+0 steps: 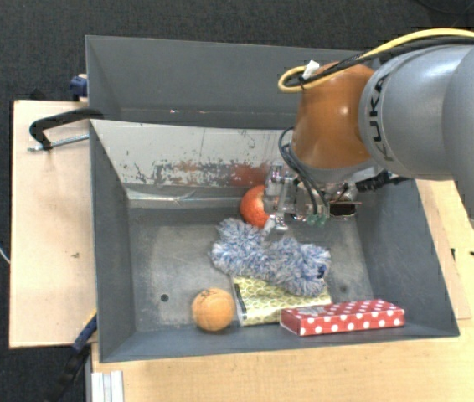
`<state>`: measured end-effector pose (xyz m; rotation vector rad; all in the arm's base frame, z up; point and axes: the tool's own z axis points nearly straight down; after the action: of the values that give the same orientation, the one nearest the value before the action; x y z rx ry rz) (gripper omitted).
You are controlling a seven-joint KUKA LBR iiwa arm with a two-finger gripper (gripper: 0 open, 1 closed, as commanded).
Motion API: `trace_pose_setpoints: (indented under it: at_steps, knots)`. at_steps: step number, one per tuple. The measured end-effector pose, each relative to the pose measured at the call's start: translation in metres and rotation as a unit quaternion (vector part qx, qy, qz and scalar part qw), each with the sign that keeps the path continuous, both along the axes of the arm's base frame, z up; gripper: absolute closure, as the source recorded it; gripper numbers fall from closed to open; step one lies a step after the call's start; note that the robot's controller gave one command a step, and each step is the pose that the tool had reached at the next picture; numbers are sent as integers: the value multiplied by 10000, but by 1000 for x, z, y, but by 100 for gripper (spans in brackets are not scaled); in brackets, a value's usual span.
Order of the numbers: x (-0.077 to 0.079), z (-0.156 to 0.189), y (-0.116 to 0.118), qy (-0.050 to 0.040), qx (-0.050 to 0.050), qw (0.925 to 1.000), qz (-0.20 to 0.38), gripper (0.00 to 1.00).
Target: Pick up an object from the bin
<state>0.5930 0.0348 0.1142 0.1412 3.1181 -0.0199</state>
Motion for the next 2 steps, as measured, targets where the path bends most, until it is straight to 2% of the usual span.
trace_pose_setpoints:
  at_steps: [1, 2]
  knots:
    - [-8, 2, 0, -20, 28, 10000, 4, 0]
    - [-25, -1, 36, -50, 100, 9999, 74, 0]
